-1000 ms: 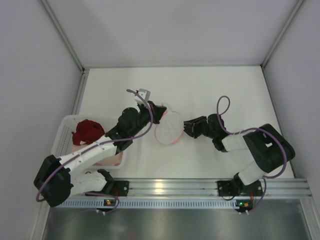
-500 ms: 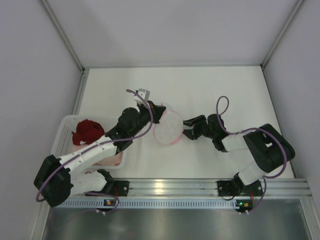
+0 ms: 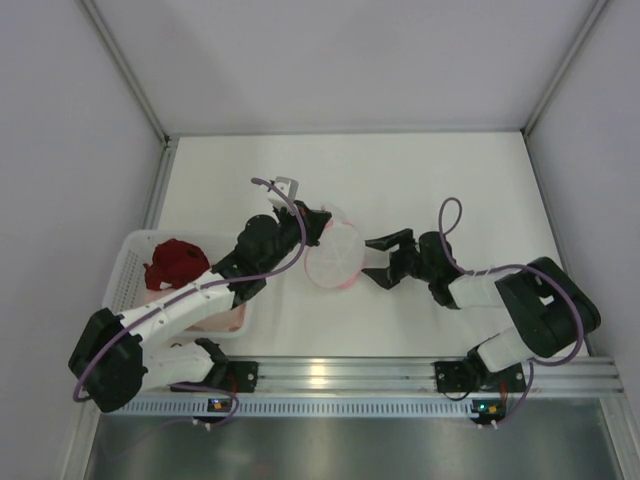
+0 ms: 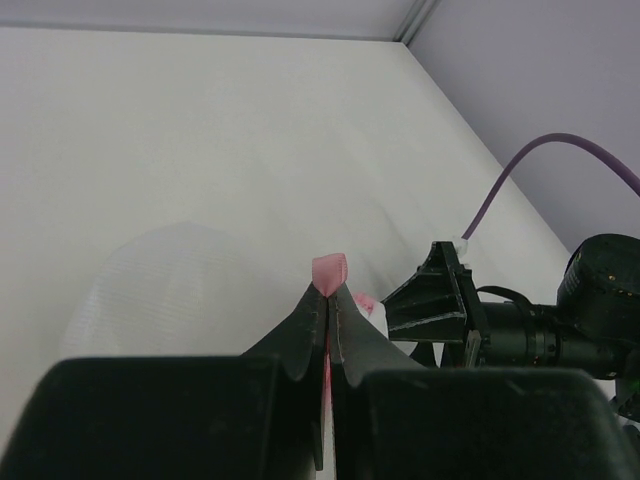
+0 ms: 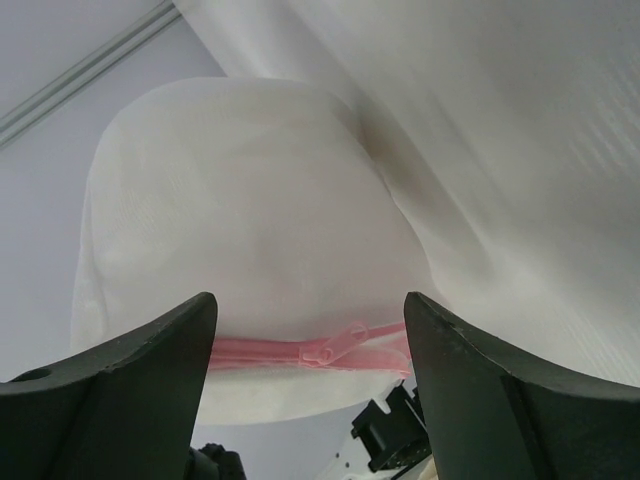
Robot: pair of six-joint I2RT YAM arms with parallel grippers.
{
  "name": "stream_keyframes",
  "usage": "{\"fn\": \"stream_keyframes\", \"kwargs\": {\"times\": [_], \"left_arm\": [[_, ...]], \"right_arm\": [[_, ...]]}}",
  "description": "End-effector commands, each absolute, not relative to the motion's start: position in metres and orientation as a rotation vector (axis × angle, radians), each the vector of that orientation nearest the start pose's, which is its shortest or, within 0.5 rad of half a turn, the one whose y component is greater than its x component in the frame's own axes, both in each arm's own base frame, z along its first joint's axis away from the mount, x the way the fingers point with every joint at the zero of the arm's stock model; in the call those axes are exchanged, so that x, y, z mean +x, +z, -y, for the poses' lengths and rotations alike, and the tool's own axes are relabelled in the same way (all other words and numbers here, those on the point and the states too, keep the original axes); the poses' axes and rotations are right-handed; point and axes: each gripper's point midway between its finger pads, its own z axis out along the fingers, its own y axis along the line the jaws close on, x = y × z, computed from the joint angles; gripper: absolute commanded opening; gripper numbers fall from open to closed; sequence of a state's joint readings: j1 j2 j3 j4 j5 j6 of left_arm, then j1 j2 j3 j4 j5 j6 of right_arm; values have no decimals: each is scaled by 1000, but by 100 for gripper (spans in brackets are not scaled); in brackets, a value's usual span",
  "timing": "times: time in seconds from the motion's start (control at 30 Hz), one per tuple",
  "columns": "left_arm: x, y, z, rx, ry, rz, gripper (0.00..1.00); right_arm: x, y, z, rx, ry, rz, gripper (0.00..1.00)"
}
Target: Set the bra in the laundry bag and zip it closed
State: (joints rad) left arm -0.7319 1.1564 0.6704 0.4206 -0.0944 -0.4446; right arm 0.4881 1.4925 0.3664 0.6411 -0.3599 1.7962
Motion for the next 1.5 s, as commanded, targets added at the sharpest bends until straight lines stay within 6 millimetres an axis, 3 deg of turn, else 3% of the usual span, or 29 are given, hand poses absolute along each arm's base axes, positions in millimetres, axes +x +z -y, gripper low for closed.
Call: {"fn": "stream_keyframes", "kwargs": {"times": [0.0,0.2,0.4,0.63,0.93,1.17,1.47], "left_arm": [[304,263,275,126,-867,-1610,0],[300,263,277,130,-891,-1605,0],[298,262,277,135,-894,-1603,0],[298,262,275,129,-885,-1602,0],[299,260,274,128,-873,-1604,0],[299,262,274,126,-873,-1601,0],[291,265,271,156,-883,-1583,0]], "right_arm": [[281,100,-257,1334,1606,-2112,77],[292,101,-254,1421,1623,-2029,73],[304,105,-260,1430,1666,-1990,58],[304,103,-256,1458,1632,-1986,39],[307,103,-258,1470,1647,-1982,31],[307,103,-259,1463,1651,-1990,1],[313,92,-246,1332,1464,-2088,0]]}}
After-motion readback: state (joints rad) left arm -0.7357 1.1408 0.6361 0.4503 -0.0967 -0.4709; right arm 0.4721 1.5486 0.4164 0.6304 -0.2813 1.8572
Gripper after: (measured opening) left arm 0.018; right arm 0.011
